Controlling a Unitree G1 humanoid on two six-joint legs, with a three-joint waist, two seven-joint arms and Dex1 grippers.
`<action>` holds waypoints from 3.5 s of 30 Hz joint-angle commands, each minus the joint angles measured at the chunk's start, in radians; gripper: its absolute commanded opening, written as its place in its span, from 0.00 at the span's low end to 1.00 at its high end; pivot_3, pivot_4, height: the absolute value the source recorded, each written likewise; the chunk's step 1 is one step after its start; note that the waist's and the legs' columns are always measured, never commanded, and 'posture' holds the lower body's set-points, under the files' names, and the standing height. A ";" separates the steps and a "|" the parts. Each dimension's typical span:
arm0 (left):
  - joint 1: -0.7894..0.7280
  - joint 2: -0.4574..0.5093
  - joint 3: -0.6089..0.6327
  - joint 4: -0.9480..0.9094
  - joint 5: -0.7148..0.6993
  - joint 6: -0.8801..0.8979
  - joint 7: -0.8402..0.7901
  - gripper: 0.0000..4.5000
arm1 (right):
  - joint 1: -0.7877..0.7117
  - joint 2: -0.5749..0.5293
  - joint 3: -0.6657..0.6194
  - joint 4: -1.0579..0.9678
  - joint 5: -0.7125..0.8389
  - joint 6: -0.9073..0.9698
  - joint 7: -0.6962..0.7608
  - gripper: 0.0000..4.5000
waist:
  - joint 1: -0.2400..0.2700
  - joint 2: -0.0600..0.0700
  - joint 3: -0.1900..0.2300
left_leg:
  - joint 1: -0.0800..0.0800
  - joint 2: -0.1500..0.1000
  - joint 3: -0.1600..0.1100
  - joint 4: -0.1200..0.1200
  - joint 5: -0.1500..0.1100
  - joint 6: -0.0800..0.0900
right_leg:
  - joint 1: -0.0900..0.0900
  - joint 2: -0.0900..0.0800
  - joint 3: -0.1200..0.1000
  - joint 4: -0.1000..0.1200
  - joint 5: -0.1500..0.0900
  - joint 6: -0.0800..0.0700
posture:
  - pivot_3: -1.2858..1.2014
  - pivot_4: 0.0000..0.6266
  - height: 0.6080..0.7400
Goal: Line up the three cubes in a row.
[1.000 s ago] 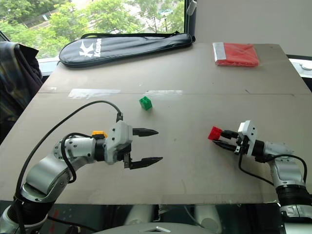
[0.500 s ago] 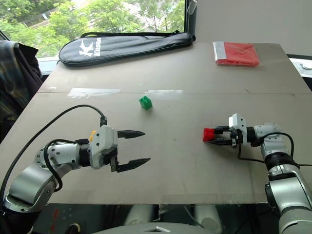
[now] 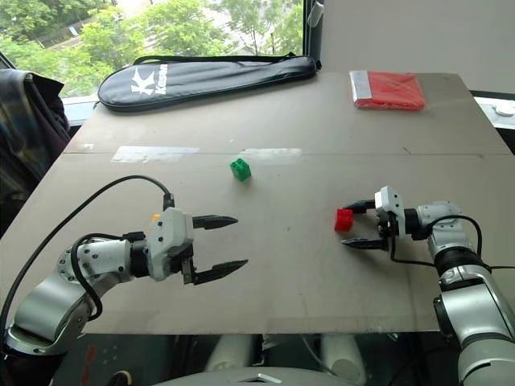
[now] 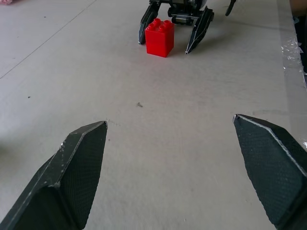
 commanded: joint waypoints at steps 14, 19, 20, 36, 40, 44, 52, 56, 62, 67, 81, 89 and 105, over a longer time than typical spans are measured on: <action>-0.015 -0.383 -0.051 0.063 0.315 0.003 0.564 0.96 | 0.319 -0.020 -0.348 -0.648 0.173 0.254 -0.277 0.99 | 0.011 0.002 0.001 | -0.004 -0.001 -0.002 -0.002 0.000 0.000 | -0.002 -0.001 -0.002 -0.001 0.002 0.004 | 0.52 0.24 0.76; -0.148 -0.536 -0.133 0.188 0.503 0.088 0.800 0.96 | 0.460 0.002 -0.420 -0.906 0.243 0.372 -0.421 0.99 | 0.018 0.002 0.001 | -0.005 -0.002 -0.003 -0.002 0.000 0.000 | -0.002 -0.001 -0.002 -0.001 0.002 0.005 | 0.52 0.24 0.76; -0.170 -0.557 -0.141 0.215 0.529 0.096 0.830 0.96 | 0.483 0.006 -0.433 -0.947 0.260 0.393 -0.442 0.99 | 0.020 0.002 0.001 | -0.005 -0.002 -0.003 -0.002 0.000 0.000 | -0.002 -0.001 -0.002 -0.001 0.002 0.005 | 0.52 0.24 0.76; -0.489 -0.727 -0.145 0.769 0.581 -0.097 0.933 0.96 | 0.635 0.038 -0.487 -1.202 0.290 0.485 -0.628 0.99 | 0.025 0.001 0.001 | -0.007 -0.003 -0.004 -0.002 0.000 0.000 | -0.003 0.000 -0.003 -0.003 0.002 0.005 | 0.52 0.24 0.76; -0.574 -0.685 -0.123 0.922 0.576 -0.176 0.905 0.96 | 0.654 0.036 -0.492 -1.224 0.292 0.493 -0.640 0.99 | 0.027 0.001 0.001 | -0.009 -0.003 -0.004 -0.002 0.000 0.000 | -0.003 0.000 -0.008 -0.003 0.002 0.005 | 0.52 0.24 0.76; -0.606 -0.651 -0.126 1.004 0.574 -0.230 0.870 0.96 | 0.659 0.038 -0.490 -1.234 0.290 0.499 -0.648 0.99 | 0.024 0.001 0.001 | -0.009 -0.002 -0.004 -0.002 0.000 0.000 | -0.003 0.000 -0.008 -0.003 0.002 0.005 | 0.52 0.24 0.76; -0.618 -0.656 -0.112 1.070 0.538 -0.297 0.794 0.91 | 0.653 0.046 -0.479 -1.245 0.286 0.503 -0.663 1.00 | 0.026 0.001 0.001 | -0.010 -0.002 -0.004 -0.002 0.000 0.000 | -0.003 0.000 -0.008 -0.003 0.002 0.005 | 0.52 0.24 0.76; -0.615 -0.646 -0.094 1.088 0.505 -0.300 0.730 0.81 | 0.658 0.052 -0.474 -1.244 0.283 0.498 -0.660 1.00 | 0.026 0.001 0.001 | -0.010 -0.002 -0.004 -0.002 0.000 0.000 | -0.003 0.000 -0.009 -0.003 0.002 0.005 | 0.52 0.24 0.76; -0.606 -0.609 -0.074 1.094 0.458 -0.300 0.603 0.81 | 0.655 0.060 -0.472 -1.235 0.281 0.494 -0.654 1.00 | 0.024 0.002 0.001 | -0.009 -0.002 -0.004 -0.002 0.000 0.000 | -0.003 0.000 -0.008 -0.003 0.002 0.005 | 0.52 0.24 0.76; -0.600 -0.596 -0.061 1.081 0.419 -0.290 0.525 0.55 | 0.659 0.064 -0.469 -1.239 0.287 0.502 -0.649 1.00 | 0.024 0.002 0.001 | -0.010 -0.002 -0.004 -0.002 0.000 0.000 | -0.003 0.000 -0.009 -0.003 0.002 0.005 | 0.52 0.24 0.76; -0.612 -0.522 -0.054 1.146 0.381 -0.343 0.350 0.32 | 0.694 0.056 -0.473 -1.244 0.297 0.520 -0.607 1.00 | 0.019 0.002 0.001 | -0.009 -0.002 -0.004 -0.002 0.000 0.000 | -0.003 0.001 -0.008 -0.003 0.002 0.005 | 0.52 0.24 0.76; -0.599 -0.516 -0.059 1.073 0.342 -0.321 0.273 0.29 | 0.712 0.058 -0.474 -1.256 0.295 0.519 -0.610 1.00 | 0.016 0.002 0.001 | -0.009 -0.002 -0.004 -0.002 0.000 0.000 | -0.003 0.001 -0.008 -0.002 0.002 0.005 | 0.52 0.24 0.76; -0.553 -0.372 -0.216 0.755 0.238 -0.280 -0.201 0.29 | 0.718 0.064 -0.461 -1.253 0.288 0.520 -0.613 1.00 | 0.015 0.002 0.001 | -0.013 -0.002 -0.004 -0.001 0.000 0.000 | -0.006 0.000 -0.009 -0.002 0.002 0.005 | 0.52 0.24 0.76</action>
